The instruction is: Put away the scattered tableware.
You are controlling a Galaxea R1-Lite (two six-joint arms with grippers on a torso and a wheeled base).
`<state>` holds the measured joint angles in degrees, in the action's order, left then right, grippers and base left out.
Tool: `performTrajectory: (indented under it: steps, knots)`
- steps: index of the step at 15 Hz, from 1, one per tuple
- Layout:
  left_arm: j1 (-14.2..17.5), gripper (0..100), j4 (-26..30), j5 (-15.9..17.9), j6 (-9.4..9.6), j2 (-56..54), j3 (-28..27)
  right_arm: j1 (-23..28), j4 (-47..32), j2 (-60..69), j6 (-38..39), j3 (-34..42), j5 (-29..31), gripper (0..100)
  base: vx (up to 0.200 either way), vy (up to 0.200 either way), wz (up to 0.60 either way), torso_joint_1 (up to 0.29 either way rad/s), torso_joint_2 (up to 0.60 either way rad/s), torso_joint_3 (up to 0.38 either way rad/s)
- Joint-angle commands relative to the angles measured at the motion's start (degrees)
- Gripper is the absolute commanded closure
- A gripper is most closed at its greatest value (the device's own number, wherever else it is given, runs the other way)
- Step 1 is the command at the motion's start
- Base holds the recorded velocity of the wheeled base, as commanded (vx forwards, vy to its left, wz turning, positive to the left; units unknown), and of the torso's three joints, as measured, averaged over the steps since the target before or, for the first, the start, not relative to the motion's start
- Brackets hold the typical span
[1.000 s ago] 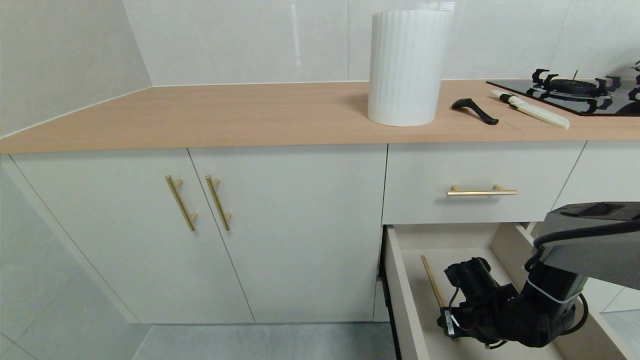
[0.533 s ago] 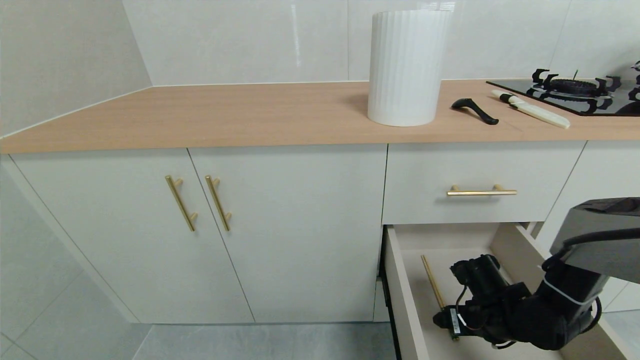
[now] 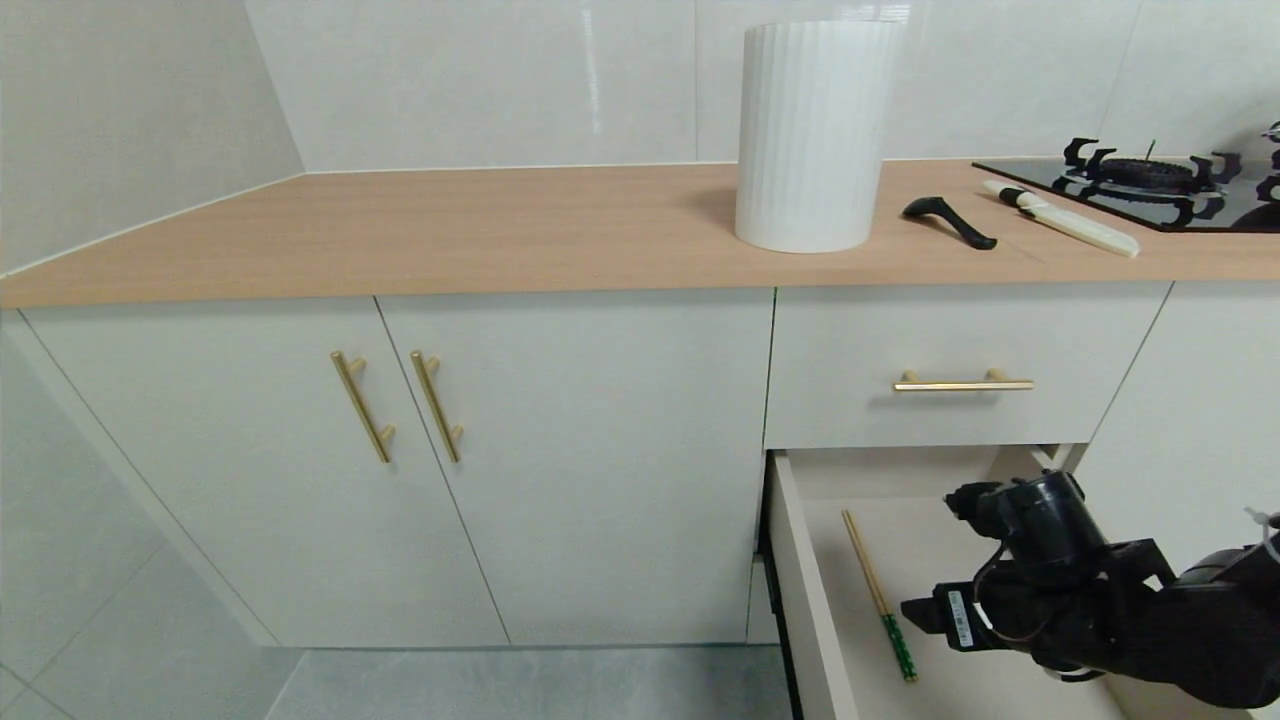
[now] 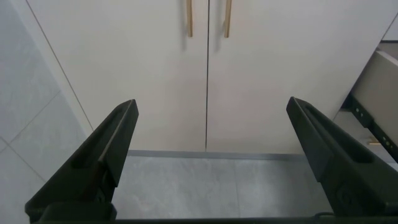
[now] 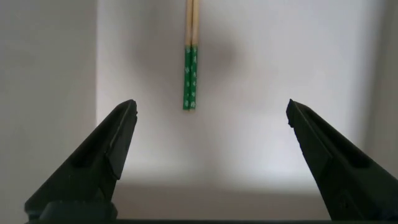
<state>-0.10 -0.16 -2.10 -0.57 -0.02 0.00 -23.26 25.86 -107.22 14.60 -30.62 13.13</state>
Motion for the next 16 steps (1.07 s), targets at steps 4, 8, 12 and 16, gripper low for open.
performTrajectory:
  steps: [4,8,12,16]
  knots:
    - [0.0,0,0.0,0.0,-0.04,0.0,0.0,0.8,-2.0,17.5,-6.9,-0.1,0.1,0,0.0,0.0,0.0,0.008,-0.13,-0.19]
    - [0.0,0,0.0,0.0,0.05,0.0,0.0,3.5,-4.3,16.5,-9.6,-8.7,-0.6,0,0.0,0.0,0.0,0.062,-0.46,-0.342]
    - [0.0,0,0.0,0.0,-0.04,0.0,0.0,4.5,-5.6,13.3,-12.1,-15.9,-2.6,0,0.0,0.0,0.0,0.131,-0.47,-0.335]
    - [0.0,0,0.0,0.0,0.05,0.0,0.0,8.2,-5.6,8.9,-14.7,-23.1,-6.0,0,0.0,0.0,0.0,0.155,-0.47,-0.321]
